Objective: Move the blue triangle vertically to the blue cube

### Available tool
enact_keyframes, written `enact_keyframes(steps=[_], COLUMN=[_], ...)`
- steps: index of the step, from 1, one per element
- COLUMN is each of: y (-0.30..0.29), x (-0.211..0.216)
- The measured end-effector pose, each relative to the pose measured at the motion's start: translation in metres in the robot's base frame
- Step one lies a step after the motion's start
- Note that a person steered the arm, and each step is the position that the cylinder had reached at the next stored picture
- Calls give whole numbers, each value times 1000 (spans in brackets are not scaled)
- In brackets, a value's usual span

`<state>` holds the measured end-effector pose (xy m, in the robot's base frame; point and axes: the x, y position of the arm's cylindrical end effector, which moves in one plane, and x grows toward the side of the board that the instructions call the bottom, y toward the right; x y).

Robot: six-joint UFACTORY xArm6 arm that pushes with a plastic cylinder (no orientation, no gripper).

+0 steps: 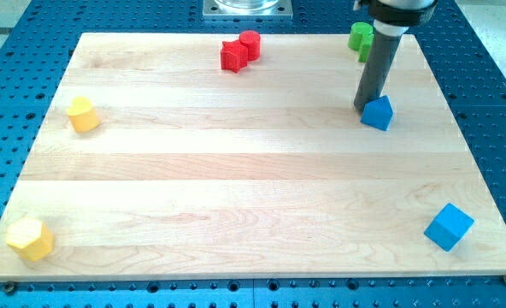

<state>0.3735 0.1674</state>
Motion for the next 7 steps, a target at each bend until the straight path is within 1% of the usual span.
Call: enact_keyframes(steps=[1,2,3,4,5,6,7], y=[1,4,26,11,21,26,31], x=[17,-9,-20,43,76,88,53])
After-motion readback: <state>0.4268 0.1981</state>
